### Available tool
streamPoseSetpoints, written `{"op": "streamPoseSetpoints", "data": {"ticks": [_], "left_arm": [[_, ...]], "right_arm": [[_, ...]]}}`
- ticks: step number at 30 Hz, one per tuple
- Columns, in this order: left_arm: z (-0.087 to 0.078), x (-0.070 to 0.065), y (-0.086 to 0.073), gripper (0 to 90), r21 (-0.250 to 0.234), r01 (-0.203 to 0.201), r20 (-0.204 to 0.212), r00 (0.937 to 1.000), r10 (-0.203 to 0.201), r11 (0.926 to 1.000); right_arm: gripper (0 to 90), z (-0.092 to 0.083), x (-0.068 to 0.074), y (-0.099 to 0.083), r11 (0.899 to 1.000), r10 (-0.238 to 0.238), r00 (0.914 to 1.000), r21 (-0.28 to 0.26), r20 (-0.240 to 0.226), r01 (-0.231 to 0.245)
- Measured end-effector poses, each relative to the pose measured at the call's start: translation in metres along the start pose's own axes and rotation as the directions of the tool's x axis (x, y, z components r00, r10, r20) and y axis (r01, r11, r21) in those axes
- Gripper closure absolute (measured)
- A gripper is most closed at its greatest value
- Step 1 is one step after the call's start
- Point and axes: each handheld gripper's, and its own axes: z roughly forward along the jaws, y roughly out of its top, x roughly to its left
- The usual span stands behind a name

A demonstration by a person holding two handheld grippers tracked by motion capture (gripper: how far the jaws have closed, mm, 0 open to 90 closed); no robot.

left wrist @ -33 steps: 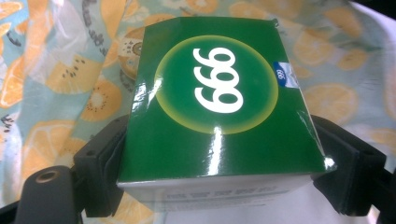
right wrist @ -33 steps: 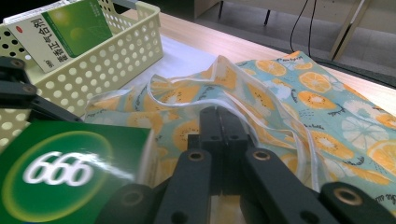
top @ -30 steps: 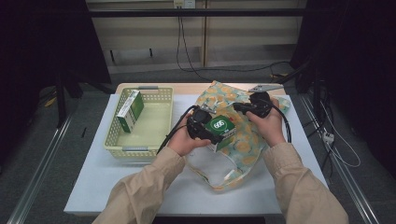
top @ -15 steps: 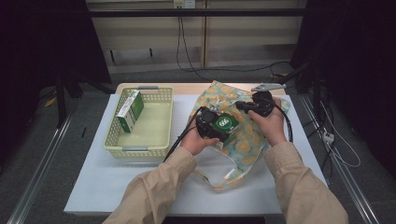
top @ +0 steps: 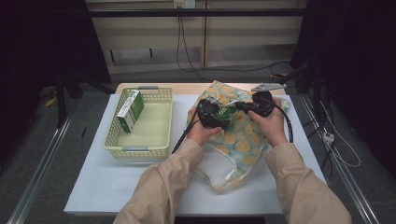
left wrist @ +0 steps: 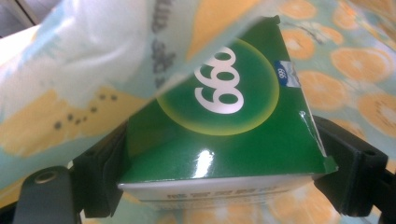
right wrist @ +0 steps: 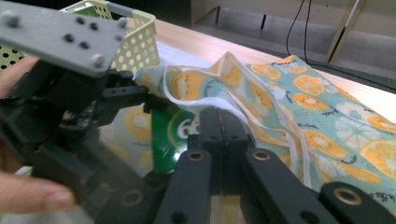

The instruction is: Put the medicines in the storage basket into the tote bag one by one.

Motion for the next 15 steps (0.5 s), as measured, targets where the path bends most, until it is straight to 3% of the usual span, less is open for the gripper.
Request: {"op": "streamPoseSetpoints", "data": {"ticks": [3,9,13,15], "left_arm": [[0.000,0.002,-0.001,14.4,-0.011,0.020,0.004,0.9998,-0.020,0.9997],[-0.016,-0.003,0.000,11.5,0.014,-0.020,0.042,0.9989,0.020,0.9997],[-0.030,-0.005,0.002,11.5,0.015,-0.046,0.038,0.9982,0.046,0.9988],[-0.038,-0.005,0.003,11.0,0.009,-0.034,0.040,0.9986,0.033,0.9994]], "right_arm": [[90.0,0.002,0.001,0.000,1.000,0.001,1.0000,0.002,0.004,-0.001],[90.0,0.005,-0.001,-0.002,1.000,0.004,1.0000,0.002,0.003,-0.004],[90.0,0.007,0.001,-0.001,1.000,0.001,1.0000,0.002,0.000,-0.001],[90.0,0.007,0.002,-0.001,1.000,-0.004,1.0000,0.004,-0.002,0.004]]}}
